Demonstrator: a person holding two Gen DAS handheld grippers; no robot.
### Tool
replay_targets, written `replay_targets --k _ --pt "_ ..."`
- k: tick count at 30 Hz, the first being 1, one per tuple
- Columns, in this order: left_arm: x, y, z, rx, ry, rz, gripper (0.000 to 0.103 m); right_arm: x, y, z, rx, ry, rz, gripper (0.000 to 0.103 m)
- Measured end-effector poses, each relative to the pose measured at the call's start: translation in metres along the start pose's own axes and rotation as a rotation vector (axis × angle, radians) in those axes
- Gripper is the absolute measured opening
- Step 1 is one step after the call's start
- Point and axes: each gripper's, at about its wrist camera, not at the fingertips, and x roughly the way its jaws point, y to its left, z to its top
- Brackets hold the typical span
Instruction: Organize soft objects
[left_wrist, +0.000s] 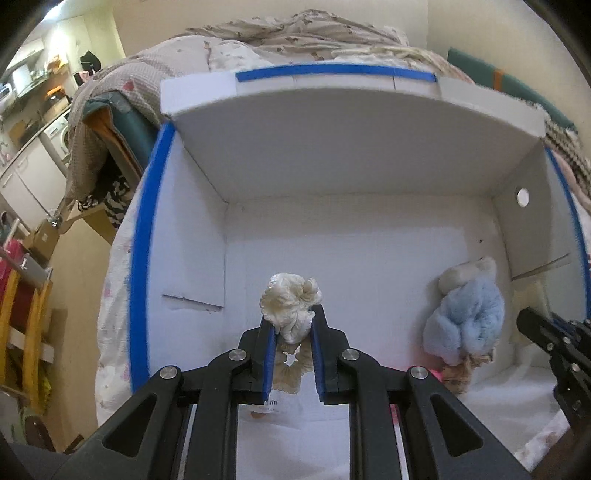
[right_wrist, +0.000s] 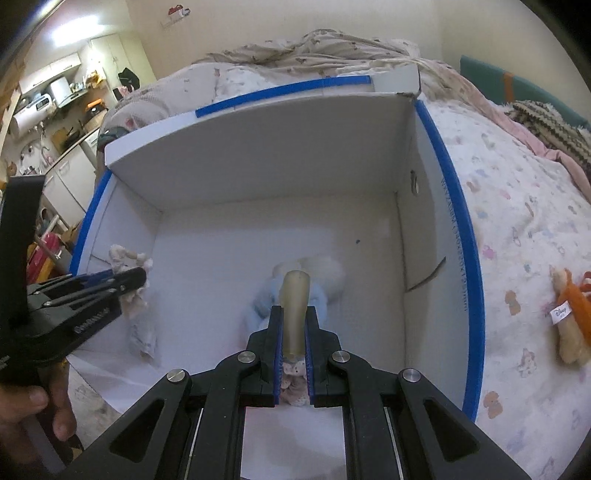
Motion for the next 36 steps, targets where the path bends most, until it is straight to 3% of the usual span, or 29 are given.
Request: replay_targets --k 6,13,15,18,19,21,22,24,25,28,36 --pt "0.009 -0.006 -0.001 0.024 0.011 0.021 0.016 0.007 -0.006 0.001 0.028 0.015 0.023 0.012" --pt "0.01 -0.007 -0.002 0.023 0.006 0.02 0.017 0.002 -0.004 0.003 0.028 -0.018 0.054 0.022" --pt "0.009 -0.007 -0.002 0.02 0.006 0.013 0.021 -0.003 -0.004 0.003 0.032 -0.035 0.073 0.027" --pt "0.005 -0.008 -0.003 0.02 0.007 0.009 0.024 -0.007 -0.005 0.004 0.051 -0.046 0.094 0.049" --pt "0.004 -0.008 -0.003 0.023 0.006 0.008 0.025 -0.009 -0.006 0.004 0.059 -0.05 0.094 0.068" --pt "-0.003 -0.007 -0.004 0.013 -0.018 -0.004 0.026 -0.014 -0.007 0.006 0.07 -0.077 0.095 0.072" --pt "-0.007 -0.005 -0.004 0.005 -0.033 -0.006 0.032 -0.016 -0.007 0.006 0.072 -0.084 0.102 0.072" --pt "-0.011 -0.003 -0.003 -0.003 -0.036 -0.006 0.054 -0.02 -0.008 0.007 0.08 -0.097 0.114 0.075" --pt "-0.013 -0.002 -0.003 -0.007 -0.039 0.01 0.066 -0.021 -0.009 0.007 0.088 -0.104 0.117 0.082" --pt "-0.019 0.0 -0.001 -0.014 -0.059 0.03 0.069 -0.023 -0.012 0.008 0.116 -0.114 0.135 0.103" --pt "-0.031 0.007 0.0 -0.023 -0.058 0.038 0.07 -0.03 -0.021 0.004 0.172 -0.156 0.138 0.103"
